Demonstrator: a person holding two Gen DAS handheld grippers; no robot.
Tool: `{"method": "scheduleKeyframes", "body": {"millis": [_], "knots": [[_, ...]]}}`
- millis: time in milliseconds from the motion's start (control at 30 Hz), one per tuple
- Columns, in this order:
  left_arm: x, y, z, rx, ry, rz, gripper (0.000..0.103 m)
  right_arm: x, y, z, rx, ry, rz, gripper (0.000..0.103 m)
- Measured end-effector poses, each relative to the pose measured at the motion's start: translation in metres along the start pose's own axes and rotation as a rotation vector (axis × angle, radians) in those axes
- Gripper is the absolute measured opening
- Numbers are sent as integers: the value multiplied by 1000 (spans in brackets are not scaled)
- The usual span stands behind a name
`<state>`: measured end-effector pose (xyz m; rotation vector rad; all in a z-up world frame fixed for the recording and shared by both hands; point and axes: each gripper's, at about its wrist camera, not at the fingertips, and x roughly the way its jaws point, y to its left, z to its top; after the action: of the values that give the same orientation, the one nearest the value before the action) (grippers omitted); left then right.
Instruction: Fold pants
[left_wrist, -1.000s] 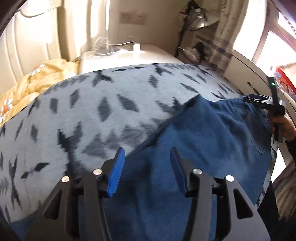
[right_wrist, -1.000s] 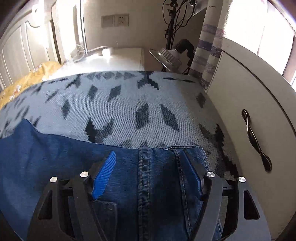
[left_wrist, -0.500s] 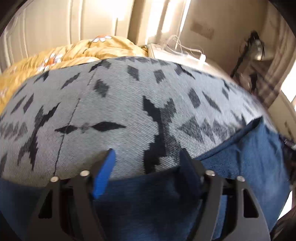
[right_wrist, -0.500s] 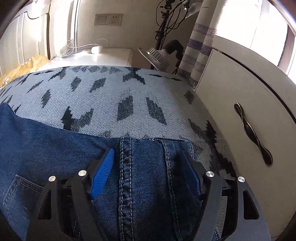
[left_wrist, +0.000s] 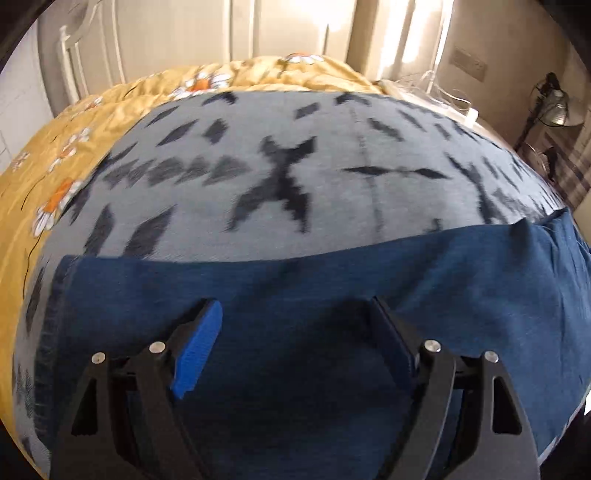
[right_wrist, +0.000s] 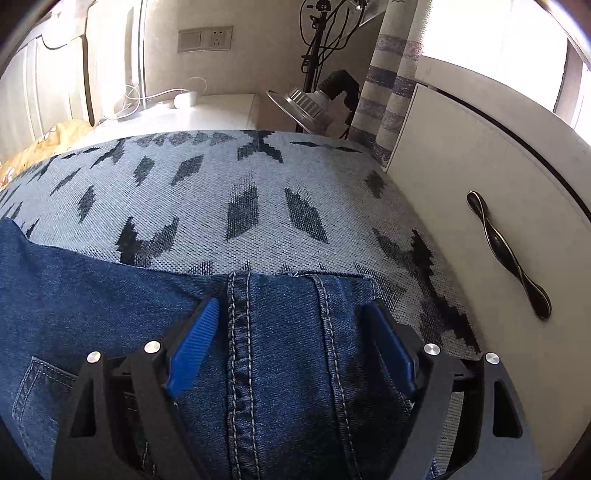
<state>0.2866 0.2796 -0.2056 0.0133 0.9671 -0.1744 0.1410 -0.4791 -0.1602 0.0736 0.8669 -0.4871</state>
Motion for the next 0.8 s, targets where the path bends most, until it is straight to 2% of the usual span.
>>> {"method": "scheduleKeyframes", "body": {"millis": [33, 67, 100, 133, 200, 267, 300, 367, 433, 467, 500, 533, 567, 633, 700, 733, 800], "knots": [[-4, 15, -4, -11, -1, 23, 72, 0, -1, 0, 2, 1, 1, 78], [-8, 27, -6, -14, 0, 28, 59, 0, -1, 0, 2, 1, 1, 78], [-16, 40, -9, -24, -3, 34, 55, 0, -1, 0, 2, 1, 0, 78], [-24, 50, -10, -37, -13, 68, 55, 0, -1, 0, 1, 1, -3, 78], [-40, 79, -16, -92, -34, 239, 65, 0, 0, 0, -4, -1, -13, 79], [-54, 114, -27, -223, -43, 340, 68, 0, 1, 0, -9, -3, -20, 80], [-64, 135, -36, -315, -57, 332, 66, -1, 1, 0, -11, -4, -24, 80], [-88, 152, -51, -419, -145, 232, 65, -1, 2, 0, -16, -6, -32, 80], [-103, 149, -61, -423, -189, 112, 67, -1, 3, 0, -19, -8, -37, 80], [-101, 144, -66, -388, -162, 104, 67, -1, 3, 0, -19, -7, -36, 80], [-96, 139, -69, -345, -121, 144, 67, -1, 3, 0, -20, -8, -38, 81], [-87, 136, -74, -289, -58, 239, 67, -1, 4, 0, -23, -8, -42, 81], [-80, 134, -74, -265, -33, 297, 69, -1, 4, 0, -24, -9, -45, 81], [-88, 146, -82, -376, -88, 308, 74, -2, 4, 0, -29, -12, -50, 81], [-103, 149, -89, -464, -144, 323, 74, -2, 5, 0, -32, -13, -54, 82], [-109, 144, -92, -464, -164, 324, 73, -2, 5, 0, -32, -13, -56, 82], [-114, 132, -93, -429, -183, 269, 72, -2, 5, -1, -33, -14, -59, 82]]}}
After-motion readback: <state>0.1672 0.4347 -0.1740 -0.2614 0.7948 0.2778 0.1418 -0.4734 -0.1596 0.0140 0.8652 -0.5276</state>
